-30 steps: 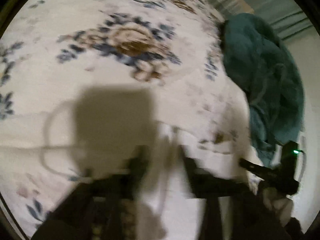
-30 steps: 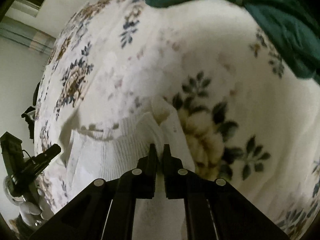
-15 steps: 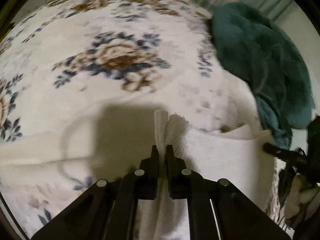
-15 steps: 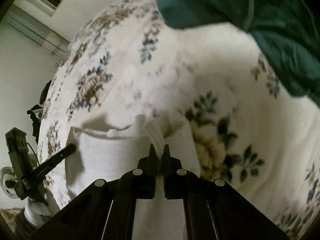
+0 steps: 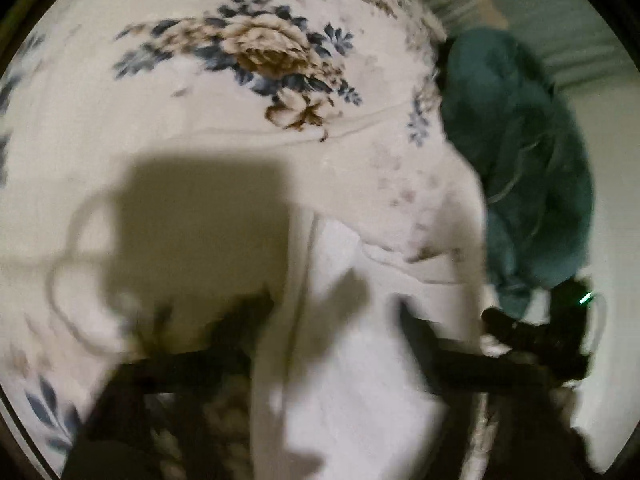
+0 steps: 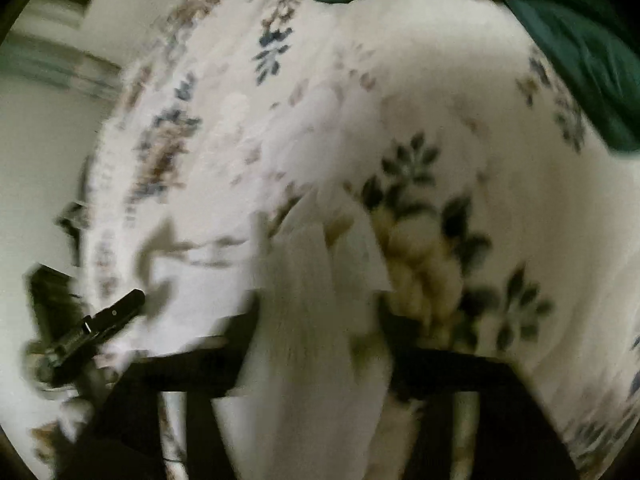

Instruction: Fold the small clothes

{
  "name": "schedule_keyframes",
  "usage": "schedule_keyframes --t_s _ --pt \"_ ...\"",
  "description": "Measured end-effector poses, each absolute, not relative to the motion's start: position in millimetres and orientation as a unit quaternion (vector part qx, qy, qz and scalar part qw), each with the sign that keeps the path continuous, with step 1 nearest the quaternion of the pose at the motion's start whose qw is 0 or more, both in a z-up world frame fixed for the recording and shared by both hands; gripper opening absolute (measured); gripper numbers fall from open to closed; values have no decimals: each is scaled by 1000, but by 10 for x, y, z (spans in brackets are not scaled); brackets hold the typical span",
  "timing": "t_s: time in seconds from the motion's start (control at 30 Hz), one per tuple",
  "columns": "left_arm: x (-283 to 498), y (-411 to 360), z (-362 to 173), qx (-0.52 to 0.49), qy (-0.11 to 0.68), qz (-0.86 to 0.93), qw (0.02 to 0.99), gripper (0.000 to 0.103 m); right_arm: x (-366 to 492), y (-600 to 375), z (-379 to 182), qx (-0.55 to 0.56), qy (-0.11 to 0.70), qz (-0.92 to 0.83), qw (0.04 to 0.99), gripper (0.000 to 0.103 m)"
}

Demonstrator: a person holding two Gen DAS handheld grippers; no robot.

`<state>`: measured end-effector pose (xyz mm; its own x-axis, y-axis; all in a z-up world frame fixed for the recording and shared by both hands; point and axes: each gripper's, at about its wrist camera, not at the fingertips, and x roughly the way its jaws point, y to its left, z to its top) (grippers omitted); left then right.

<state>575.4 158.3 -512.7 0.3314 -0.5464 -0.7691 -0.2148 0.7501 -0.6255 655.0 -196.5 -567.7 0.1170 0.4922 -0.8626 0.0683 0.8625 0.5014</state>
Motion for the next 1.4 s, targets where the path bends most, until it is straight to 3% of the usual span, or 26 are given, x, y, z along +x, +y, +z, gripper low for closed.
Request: schedule_keyframes --t_s 0.1,0.33,0.37,0.4,0.43,0.47,0.57,0.63,0.73,0.8,0.83,0.87,0.9,0.93,1.03,1.17,1.23,1.27,1.4 --pt "5449 1591 -5219 -400 562 -141 710 88 6215 -2175 -5771 280 651 186 680 91" --pt "5095 1380 -5650 -417 598 -136 671 87 5705 -2164 -6306 317 687 198 623 91" --pt "5070 1357 -5614 -409 591 -135 682 82 5664 -2178 -6307 326 681 195 626 84" --pt "5045 1328 -5550 -390 581 -133 701 43 5636 -2197 -6285 332 670 191 636 76" --pt "5058 1292 -5512 -374 578 -134 712 27 5594 -2210 -6237 338 654 191 649 43" --pt "5051 1262 -5483 -361 578 -130 720 24 5553 -2194 -6191 331 646 191 661 31" --pt "5015 1284 -5407 -343 575 -116 733 22 5499 -2145 -6032 282 637 160 699 13" --pt "5021 1353 -5476 -343 588 -114 723 22 5532 -2174 -6009 261 640 130 710 8" --pt "4963 1301 -5235 -289 605 -102 735 26 5599 -2188 -5962 274 657 143 687 10" --pt "4748 1241 -4962 -227 613 -75 753 27 5584 -2183 -5803 251 662 133 693 36" --pt "4637 1260 -4901 -217 613 -68 757 29 5506 -2154 -5698 224 662 124 705 56" --pt "4462 1275 -4835 -204 613 -58 761 40 5405 -2145 -5576 199 656 117 719 66" --pt "4242 1282 -4797 -190 616 -43 764 56 5260 -2146 -5457 171 650 105 733 67" --pt "4070 1292 -4813 -180 621 -29 762 62 5139 -2140 -5395 151 651 91 738 68" --pt "3499 1319 -5157 -170 665 2 727 66 4616 -2082 -5429 100 679 31 727 69" --pt "3203 1385 -5673 -196 688 22 698 66 3961 -1983 -5929 79 735 -9 674 69" --pt "3229 1378 -5714 -202 682 14 702 82 3731 -1933 -6186 75 753 -25 654 69" --pt "3255 1359 -5744 -211 684 3 699 101 3678 -1917 -6254 73 756 -30 650 72" --pt "3378 1322 -5883 -220 701 17 678 103 3641 -1829 -6356 36 746 -35 664 81"
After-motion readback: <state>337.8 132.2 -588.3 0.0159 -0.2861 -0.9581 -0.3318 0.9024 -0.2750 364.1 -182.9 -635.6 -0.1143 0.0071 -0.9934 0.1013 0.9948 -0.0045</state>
